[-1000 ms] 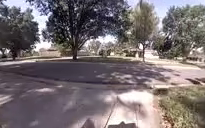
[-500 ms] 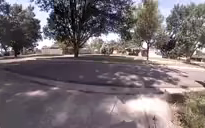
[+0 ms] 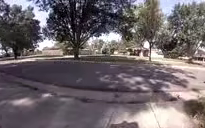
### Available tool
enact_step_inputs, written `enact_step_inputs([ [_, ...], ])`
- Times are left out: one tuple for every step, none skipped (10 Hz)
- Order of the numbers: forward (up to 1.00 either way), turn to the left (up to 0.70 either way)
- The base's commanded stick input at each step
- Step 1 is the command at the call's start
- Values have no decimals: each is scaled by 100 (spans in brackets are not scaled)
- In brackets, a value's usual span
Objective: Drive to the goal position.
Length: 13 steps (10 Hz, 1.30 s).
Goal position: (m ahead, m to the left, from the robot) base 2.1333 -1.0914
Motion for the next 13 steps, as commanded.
enact_step_inputs([
  [69, -35],
  [69, -35],
  [69, -35],
  [69, -14],
  [69, 3],
  [70, 3],
  [69, 3],
  [70, 3],
  [70, 3],
  [70, 3],
  [70, 3],
  [69, 3],
  [69, 3],
])
